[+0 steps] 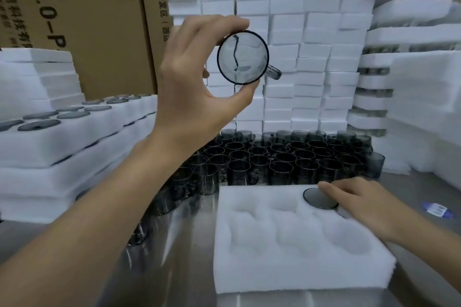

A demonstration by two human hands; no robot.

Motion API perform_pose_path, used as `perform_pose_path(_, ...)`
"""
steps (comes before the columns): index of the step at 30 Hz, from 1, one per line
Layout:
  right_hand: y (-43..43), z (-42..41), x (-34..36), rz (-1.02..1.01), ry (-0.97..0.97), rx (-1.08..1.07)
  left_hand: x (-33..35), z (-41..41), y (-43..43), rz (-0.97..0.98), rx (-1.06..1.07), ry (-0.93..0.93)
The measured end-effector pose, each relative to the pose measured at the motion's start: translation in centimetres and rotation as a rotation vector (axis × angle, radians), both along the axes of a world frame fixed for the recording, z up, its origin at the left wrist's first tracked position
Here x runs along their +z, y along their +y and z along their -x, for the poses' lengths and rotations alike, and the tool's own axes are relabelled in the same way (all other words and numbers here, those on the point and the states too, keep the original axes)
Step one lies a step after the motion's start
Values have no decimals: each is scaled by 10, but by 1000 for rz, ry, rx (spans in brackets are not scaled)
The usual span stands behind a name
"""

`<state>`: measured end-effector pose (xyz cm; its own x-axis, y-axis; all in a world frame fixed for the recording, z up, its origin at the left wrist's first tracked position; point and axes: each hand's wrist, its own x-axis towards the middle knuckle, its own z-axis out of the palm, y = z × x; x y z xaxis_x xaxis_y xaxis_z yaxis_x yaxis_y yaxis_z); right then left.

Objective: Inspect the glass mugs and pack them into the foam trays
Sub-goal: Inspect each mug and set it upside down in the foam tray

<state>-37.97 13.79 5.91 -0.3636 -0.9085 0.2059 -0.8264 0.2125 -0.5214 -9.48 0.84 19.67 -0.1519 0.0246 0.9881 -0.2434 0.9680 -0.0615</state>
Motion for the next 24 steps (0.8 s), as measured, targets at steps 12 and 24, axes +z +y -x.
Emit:
perform_pose_path(12,1,-4,1,-3,-60,-6,7,-6,10,-1616,-1205,-93)
perform_pose_path(24,6,-9,7,102,104,-65,-6,5,11,-1360,-716,-51)
